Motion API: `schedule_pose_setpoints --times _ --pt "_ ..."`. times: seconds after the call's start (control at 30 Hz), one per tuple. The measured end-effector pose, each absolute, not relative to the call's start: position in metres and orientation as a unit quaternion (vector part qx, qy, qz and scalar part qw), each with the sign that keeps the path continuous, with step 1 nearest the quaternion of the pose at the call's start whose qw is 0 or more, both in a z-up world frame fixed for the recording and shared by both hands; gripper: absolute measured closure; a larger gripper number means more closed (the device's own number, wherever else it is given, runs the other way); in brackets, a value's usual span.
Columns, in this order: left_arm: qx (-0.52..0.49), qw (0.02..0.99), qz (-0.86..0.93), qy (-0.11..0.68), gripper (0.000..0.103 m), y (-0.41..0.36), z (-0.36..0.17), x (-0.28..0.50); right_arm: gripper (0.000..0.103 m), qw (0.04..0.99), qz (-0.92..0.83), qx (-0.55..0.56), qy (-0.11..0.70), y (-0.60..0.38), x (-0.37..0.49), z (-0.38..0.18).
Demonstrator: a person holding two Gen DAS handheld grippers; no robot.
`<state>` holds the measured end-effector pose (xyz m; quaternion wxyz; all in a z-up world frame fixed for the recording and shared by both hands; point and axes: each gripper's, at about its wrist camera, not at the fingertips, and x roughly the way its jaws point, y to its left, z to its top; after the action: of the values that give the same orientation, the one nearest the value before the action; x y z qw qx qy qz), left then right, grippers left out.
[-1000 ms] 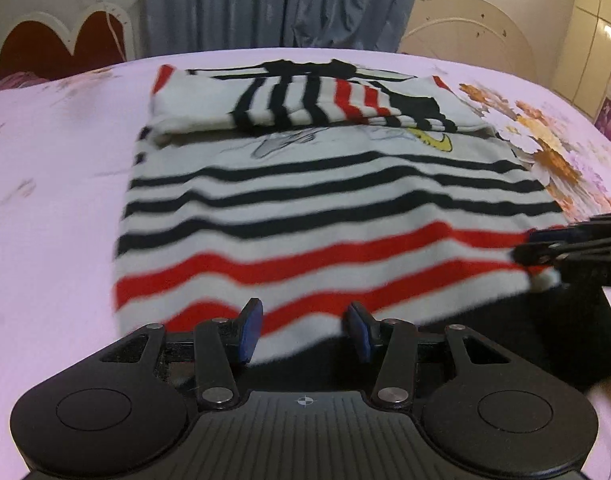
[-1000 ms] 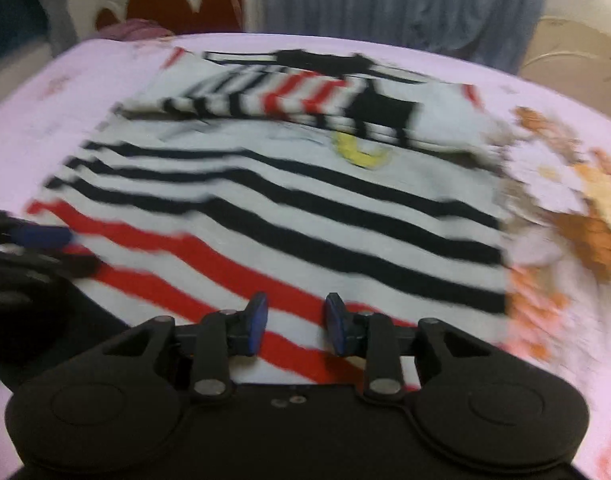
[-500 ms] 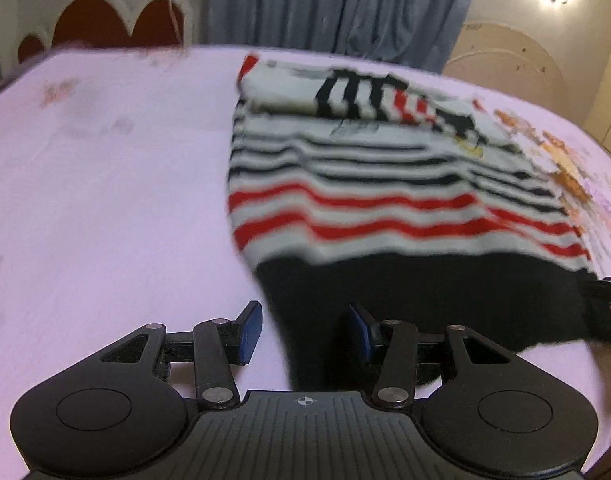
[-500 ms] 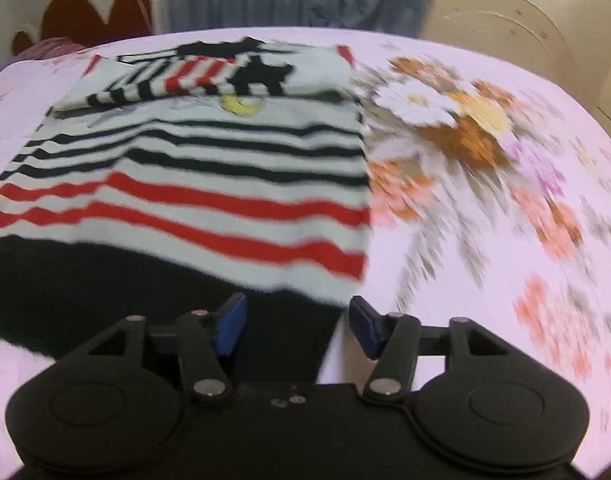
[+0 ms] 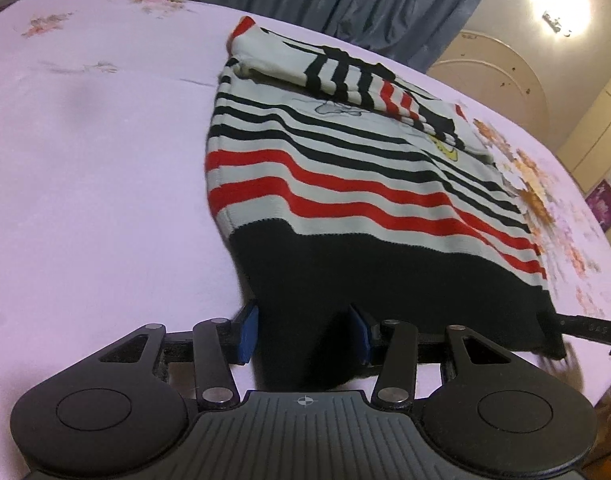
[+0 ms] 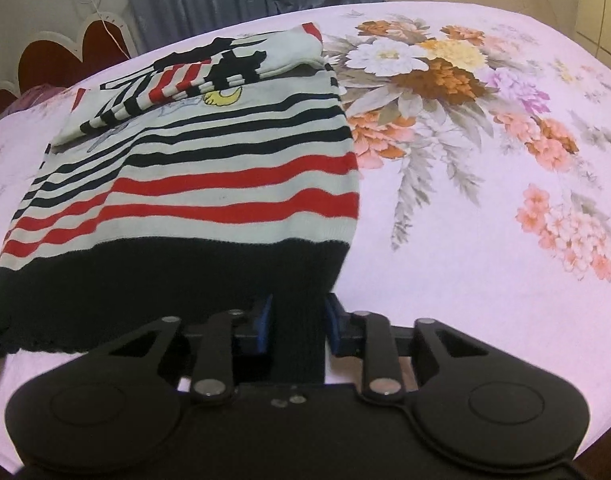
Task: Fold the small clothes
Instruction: 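Move both grippers to the black hem and close on it, then lift the black hem with both grippers and fold it over the collar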
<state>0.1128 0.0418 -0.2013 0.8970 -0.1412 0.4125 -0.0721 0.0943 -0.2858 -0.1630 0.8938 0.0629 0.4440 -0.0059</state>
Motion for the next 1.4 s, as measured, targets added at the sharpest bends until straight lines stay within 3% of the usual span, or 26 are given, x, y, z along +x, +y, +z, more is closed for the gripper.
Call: schedule_pose_setpoints --times 0.07,0.13,0.2,0.43,0.8,1.4 --pt "-0.143 0.896 -0.077 0.412 0.073 0.042 -0.202 0.115 0.092 0.892 -0.002 0.081 0.445 -0.288 0.095 -0.163" --pt "-0.159 0.892 -0.085 0.414 0.091 0.047 -0.202 0.118 0.093 0.891 -0.001 0.087 0.445 -0.287 0.095 -0.163" --pt "-0.163 0.892 -0.092 0.411 0.093 0.049 -0.201 0.12 0.094 0.891 0.006 0.098 0.444 -0.29 0.095 -0.16" --pt "-0.141 0.915 -0.122 0.358 0.094 0.041 -0.169 0.128 0.094 0.893 0.036 0.146 0.423 -0.3 0.101 -0.136" --pt "-0.13 0.942 -0.128 0.28 0.094 0.039 -0.111 0.185 0.095 0.923 0.073 0.122 0.358 -0.293 0.151 -0.077" --pt "-0.168 0.955 -0.077 0.232 0.095 0.034 -0.107 0.288 0.095 0.936 0.083 0.144 0.31 -0.294 0.267 -0.057"
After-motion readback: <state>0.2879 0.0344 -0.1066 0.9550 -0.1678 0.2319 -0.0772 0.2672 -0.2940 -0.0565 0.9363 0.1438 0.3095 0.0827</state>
